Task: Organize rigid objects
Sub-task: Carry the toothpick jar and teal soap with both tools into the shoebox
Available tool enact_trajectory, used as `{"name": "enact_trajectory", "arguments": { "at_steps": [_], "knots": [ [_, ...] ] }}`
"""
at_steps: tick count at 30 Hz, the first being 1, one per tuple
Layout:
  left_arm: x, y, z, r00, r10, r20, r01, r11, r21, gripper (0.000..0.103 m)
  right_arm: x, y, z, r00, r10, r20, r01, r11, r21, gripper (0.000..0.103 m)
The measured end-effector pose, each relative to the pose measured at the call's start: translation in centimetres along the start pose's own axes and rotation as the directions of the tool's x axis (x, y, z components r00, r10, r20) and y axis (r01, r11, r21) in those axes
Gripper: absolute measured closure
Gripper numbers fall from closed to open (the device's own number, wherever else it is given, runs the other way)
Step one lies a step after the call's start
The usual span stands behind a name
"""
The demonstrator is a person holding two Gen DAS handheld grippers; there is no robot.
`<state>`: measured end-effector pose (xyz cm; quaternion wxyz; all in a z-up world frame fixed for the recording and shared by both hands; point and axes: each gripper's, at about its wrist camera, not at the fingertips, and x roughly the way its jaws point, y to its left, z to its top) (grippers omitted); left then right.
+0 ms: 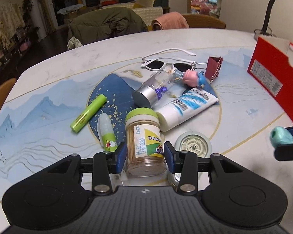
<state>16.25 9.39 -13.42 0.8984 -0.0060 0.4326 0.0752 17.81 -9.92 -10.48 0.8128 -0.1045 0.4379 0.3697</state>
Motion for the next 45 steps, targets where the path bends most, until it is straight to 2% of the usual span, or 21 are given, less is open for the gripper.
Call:
{"name": "enact_trajectory", "arguments": {
  "at_steps": [10,16,27,37,45],
  "knots": [
    [2.5,0.2,0.6,0.998,0.014,-0.058,-0.014,1.000,0.001,0.060,-0.3,-0.5,-0.3,1.000,-0.001,0.001,0.001,1.000,0.016,0.071],
    [2.4,0.0,0.3,0.998,0.024,-0.054,-0.024,1.000,-0.001,0.061,-0.9,-1.3,-0.5,1.000,-0.005,0.006,0.005,1.000,0.029,0.071],
    [-1.6,-1.1,0.9,1.000,0.008,-0.007,-0.008,1.000,-0.013,0.061,-3.4,-3.3,0.3,0.999,0.000,0.053,-0.003,0.999,0.046,0.071],
    [-6.5,-6.2,4.0,0.996,-0.070,0.054,0.070,0.998,0.000,0.061,-7.0,-7.1,1.0,0.995,-0.007,0.103,0.002,0.999,0.050,0.071],
    [-7.5,-12.7,7.3,0.983,-0.166,0.077,0.162,0.985,0.053,0.061,-9.6,-12.0,0.9,0.990,-0.044,0.136,0.035,0.997,0.066,0.071]
  ]
}}
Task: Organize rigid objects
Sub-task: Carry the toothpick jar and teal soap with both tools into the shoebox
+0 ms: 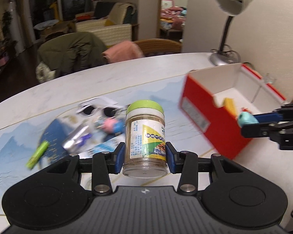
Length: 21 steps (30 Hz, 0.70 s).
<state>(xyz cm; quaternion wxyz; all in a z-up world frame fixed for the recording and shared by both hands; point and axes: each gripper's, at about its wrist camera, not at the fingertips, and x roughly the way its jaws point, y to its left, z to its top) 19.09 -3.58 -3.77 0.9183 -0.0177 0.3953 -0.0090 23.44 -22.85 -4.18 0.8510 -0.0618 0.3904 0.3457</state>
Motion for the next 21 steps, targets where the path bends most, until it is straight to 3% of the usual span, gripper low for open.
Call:
{"name": "enact_trajectory", "arguments": {
  "at_steps": [12,21],
  "knots": [
    [3.8,-11.5,5.3,0.992,-0.122,-0.006,0.122,0.983,0.134,0.061,-1.5,-9.9,0.3,0.994,-0.110,0.017,0.109,0.993,0.047,0.071],
    [8.9,-16.7,8.5,0.990,-0.124,-0.072,0.136,0.971,0.198,0.061,-0.5,-15.7,0.3,0.984,-0.178,-0.008,0.179,0.982,0.056,0.071]
  ]
}}
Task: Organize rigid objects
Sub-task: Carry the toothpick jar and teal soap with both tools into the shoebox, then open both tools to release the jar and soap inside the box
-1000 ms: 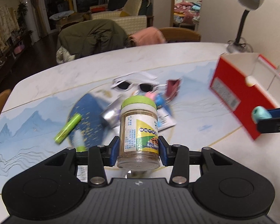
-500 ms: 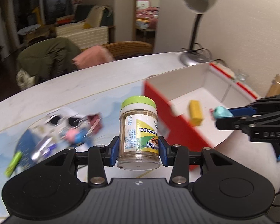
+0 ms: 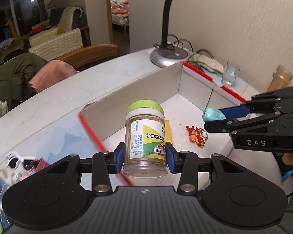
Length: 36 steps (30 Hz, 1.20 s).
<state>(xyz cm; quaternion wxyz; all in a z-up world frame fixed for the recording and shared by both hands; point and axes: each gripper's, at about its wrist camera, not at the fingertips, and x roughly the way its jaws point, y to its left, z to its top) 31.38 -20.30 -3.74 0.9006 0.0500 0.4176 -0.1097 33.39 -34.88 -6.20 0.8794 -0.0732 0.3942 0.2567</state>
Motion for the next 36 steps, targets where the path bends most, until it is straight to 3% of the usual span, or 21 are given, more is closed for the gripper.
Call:
{"name": "enact_trajectory", "arguments": {
  "at_steps": [8,17,26,36],
  "knots": [
    [5.8,-0.3,2.2,0.995,0.044,-0.094,-0.045,0.999,-0.009,0.061,2.5,-2.8,0.9,0.999,-0.014,-0.048,0.014,1.000,0.003,0.071],
    [10.9,-0.3,3.2,0.968,0.108,-0.228,-0.107,0.994,0.015,0.061,7.3,-4.0,2.2,0.987,-0.050,-0.151,0.039,0.996,-0.077,0.071],
    [13.3,-0.8,3.1,0.942,0.114,-0.316,-0.110,0.993,0.031,0.061,10.5,-3.3,2.6,0.951,-0.061,-0.304,0.011,0.987,-0.162,0.071],
    [14.3,-0.4,2.9,0.917,0.099,-0.386,-0.099,0.995,0.018,0.061,10.9,-2.4,2.1,0.929,-0.077,-0.362,-0.002,0.977,-0.213,0.071]
  ]
}}
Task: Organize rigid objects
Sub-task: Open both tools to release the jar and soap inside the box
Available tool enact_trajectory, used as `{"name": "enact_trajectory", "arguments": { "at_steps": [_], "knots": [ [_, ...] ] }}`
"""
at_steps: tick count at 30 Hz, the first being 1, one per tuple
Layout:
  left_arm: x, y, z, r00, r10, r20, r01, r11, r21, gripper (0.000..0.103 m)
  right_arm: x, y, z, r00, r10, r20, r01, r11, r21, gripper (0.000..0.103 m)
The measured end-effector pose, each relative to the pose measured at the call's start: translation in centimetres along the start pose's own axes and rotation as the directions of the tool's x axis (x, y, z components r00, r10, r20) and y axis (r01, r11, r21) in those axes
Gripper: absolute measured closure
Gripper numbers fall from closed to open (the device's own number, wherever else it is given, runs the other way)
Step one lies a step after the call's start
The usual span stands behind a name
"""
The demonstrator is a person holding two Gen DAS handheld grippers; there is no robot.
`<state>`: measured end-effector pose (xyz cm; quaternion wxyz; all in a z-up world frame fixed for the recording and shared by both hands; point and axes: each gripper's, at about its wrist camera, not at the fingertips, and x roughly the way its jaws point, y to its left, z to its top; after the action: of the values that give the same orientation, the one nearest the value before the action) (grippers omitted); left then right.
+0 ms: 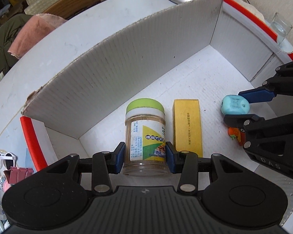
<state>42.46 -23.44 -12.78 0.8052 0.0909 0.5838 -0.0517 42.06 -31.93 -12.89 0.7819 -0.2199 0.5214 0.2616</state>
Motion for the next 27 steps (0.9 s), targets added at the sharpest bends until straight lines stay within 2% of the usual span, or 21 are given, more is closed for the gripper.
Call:
{"name": "enact_trajectory", "arguments": {
  "at_steps": [5,8,12,27],
  "knots": [
    [0.5,-0.2,0.1,0.999,0.003,-0.044,-0.003,1.000,0.011,0.061,0.3,0.1,0.2,1.000,-0.010,-0.013,0.010,1.000,-0.020,0.070],
    [0.3,-0.1,0.2,0.999,0.001,-0.041,-0.001,1.000,0.003,0.061,0.3,0.0,0.2,1.000,-0.012,-0.012,0.012,1.000,-0.021,0.067],
    [-0.5,0.0,0.0,1.000,-0.017,-0.010,0.017,1.000,-0.004,0.056,0.1,-0.1,0.0,1.000,-0.004,-0.001,0.004,1.000,-0.014,0.064],
    [-4.6,0.3,-1.6,0.993,-0.061,0.105,0.065,0.997,-0.042,0.056,-3.7,0.5,-1.5,0.994,0.008,0.113,-0.013,0.999,0.046,0.058]
  ]
}}
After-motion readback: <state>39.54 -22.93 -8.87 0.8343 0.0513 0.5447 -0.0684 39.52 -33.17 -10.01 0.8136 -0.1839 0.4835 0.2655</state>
